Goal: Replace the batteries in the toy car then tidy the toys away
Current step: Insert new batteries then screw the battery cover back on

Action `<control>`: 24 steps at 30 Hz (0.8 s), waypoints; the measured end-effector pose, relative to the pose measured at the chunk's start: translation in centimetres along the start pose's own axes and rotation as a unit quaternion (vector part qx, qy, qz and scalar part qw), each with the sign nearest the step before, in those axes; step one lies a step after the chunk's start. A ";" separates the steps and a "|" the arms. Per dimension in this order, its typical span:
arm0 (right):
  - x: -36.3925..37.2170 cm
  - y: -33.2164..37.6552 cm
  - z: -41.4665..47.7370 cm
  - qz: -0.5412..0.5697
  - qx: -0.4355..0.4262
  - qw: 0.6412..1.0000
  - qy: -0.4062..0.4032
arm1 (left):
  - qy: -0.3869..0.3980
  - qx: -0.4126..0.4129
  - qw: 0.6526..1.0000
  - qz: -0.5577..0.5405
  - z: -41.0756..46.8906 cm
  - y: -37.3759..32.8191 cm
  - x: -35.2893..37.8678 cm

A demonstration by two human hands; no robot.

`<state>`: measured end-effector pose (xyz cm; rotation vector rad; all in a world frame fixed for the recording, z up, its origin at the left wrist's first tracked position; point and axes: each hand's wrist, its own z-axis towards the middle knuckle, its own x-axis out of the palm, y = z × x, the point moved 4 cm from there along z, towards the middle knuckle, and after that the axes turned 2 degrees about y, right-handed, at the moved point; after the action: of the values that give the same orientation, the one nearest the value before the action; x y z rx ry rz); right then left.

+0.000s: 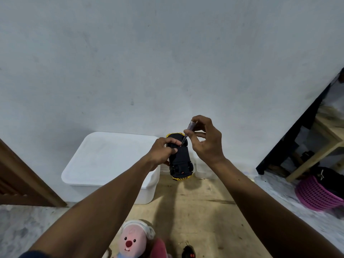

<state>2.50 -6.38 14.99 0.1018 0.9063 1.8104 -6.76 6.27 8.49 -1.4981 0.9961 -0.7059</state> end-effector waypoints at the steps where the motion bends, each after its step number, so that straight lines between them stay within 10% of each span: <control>1: 0.0 0.0 -0.1 0.003 -0.002 1.000 -0.003 | 0.002 0.000 1.000 0.001 0.0 0.0 0.1; 24: 0.0 0.2 0.5 0.040 0.022 0.998 0.030 | -0.043 0.008 0.998 -0.038 0.1 0.7 -1.1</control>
<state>2.59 -6.20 15.47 0.1136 0.9989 1.8769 -7.36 7.33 7.87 -1.5475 0.8695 -0.6955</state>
